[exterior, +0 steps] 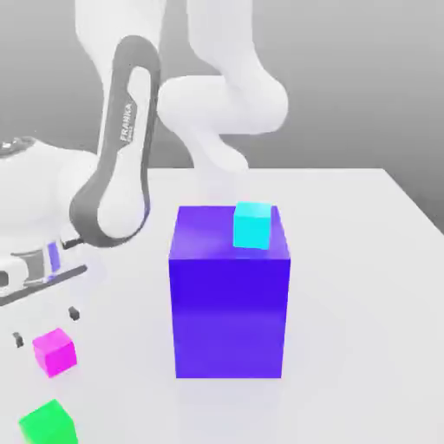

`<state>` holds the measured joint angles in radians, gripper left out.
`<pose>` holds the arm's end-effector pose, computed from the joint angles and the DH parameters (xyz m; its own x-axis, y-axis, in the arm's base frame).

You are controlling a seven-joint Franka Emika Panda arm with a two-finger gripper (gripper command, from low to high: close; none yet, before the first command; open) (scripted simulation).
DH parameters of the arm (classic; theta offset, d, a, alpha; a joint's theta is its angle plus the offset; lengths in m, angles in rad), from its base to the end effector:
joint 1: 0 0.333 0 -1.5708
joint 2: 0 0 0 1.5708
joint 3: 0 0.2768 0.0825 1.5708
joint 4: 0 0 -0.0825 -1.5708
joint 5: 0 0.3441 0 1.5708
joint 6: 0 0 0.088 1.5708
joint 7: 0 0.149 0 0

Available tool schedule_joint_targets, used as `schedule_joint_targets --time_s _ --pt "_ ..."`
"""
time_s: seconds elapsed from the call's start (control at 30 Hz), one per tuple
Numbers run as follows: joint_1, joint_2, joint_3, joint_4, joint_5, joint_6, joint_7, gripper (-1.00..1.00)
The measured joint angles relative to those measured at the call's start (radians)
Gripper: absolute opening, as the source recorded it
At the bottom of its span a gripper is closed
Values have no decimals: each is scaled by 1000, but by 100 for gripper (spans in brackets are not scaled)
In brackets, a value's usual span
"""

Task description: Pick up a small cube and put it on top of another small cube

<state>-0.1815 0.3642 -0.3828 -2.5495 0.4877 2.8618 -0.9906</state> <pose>0.3292 -0.2574 0.1060 0.9998 -0.0218 0.0013 -0.0218 -0.9998 0.0050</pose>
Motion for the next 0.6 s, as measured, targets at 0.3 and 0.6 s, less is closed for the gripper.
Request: schedule_joint_targets --time_s 0.3,0.6 --pt "-50 47 60 14 51 31 -41 -100" --pt "90 -136 -97 24 -227 -147 49 -100"
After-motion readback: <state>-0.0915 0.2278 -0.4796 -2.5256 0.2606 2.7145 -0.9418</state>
